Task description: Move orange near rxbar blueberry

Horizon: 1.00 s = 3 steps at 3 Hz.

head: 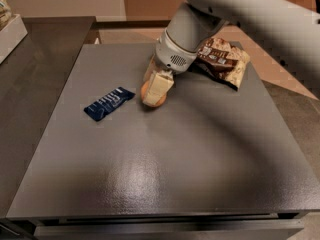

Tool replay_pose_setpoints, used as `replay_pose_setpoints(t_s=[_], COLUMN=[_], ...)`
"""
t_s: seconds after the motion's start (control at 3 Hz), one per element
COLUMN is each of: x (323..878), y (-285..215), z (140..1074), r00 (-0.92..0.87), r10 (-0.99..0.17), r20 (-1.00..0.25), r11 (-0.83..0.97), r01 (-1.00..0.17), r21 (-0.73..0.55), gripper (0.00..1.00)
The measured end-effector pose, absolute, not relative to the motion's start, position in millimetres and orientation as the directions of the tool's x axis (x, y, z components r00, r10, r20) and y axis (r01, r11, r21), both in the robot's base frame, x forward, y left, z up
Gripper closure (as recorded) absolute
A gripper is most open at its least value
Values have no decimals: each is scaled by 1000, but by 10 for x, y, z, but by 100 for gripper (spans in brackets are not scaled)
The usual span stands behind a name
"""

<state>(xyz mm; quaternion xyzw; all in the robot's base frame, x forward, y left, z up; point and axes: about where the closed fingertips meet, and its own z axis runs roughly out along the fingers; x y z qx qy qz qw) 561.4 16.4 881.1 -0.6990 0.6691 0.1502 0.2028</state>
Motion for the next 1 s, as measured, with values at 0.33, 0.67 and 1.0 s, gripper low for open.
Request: replay_pose_setpoints(t_s=[0.33,0.67,1.0], x=[5664,5696,5713], y=[273,331,381], z=[8762,8711,8670], r00=[67,67,66], r10=[-873,-872,-871], r20=[-484,-485,-486], r11=[-34,-37,-40], r01=[-996,-997,-997], r21=[-76,-70,-65], gripper=[85,62,39])
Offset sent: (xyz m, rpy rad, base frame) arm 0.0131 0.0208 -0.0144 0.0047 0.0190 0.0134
